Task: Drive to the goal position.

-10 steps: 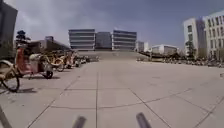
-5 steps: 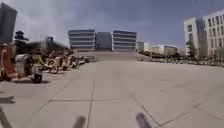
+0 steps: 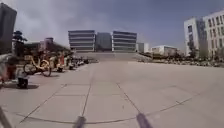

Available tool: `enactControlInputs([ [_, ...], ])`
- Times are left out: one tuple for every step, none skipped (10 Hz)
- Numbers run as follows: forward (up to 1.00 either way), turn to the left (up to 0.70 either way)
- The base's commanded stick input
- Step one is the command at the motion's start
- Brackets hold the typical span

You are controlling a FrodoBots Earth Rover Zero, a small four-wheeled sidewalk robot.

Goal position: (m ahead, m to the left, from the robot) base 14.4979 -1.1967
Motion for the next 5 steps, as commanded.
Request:
enactControlInputs([
  [1.0,0.0],
  [1.0,0.0],
  [1.0,0.0],
  [1.0,0.0],
  [1.0,0.0],
])
